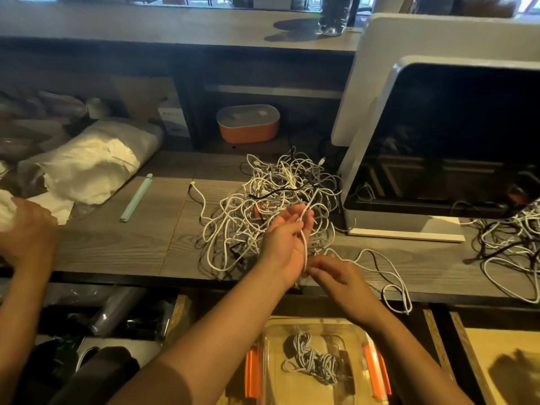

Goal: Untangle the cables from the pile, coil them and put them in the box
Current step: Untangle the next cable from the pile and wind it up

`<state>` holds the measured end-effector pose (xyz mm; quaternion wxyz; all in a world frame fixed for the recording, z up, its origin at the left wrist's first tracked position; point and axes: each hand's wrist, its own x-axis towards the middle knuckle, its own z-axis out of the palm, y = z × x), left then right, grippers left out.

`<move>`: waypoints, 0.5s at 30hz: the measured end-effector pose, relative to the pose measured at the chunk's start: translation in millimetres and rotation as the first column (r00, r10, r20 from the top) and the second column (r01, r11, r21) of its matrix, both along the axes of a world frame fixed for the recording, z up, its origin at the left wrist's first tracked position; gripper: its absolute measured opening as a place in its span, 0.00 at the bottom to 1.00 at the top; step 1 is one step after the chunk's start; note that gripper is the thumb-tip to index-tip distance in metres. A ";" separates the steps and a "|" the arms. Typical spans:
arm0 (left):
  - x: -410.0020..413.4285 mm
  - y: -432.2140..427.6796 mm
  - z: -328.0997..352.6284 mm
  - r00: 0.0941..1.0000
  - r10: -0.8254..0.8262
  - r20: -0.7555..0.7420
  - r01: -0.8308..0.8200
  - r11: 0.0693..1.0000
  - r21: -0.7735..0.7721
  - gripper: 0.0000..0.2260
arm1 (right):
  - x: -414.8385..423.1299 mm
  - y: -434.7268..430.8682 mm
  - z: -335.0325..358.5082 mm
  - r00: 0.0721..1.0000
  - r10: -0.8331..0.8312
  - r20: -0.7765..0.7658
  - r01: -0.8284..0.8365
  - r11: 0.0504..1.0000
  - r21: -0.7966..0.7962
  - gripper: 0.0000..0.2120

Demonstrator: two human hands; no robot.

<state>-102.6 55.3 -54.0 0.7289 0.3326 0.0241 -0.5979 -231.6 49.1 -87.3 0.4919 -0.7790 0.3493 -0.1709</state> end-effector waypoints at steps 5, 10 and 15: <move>9.9 7.0 1.9 0.978 -0.047 0.202 0.059 0.997 -0.050 0.16 | -0.9 0.7 8.9 0.983 -0.028 0.180 -0.020 0.966 0.258 0.18; 29.5 14.6 -9.2 0.466 -0.216 0.858 0.221 0.967 0.123 0.18 | -10.2 -6.8 19.4 0.946 -0.231 0.228 0.191 0.964 0.184 0.10; 44.7 27.9 -17.9 -0.370 -0.463 0.806 0.425 0.687 0.590 0.13 | -25.2 -19.0 40.0 0.905 -0.314 0.288 0.281 0.948 0.151 0.10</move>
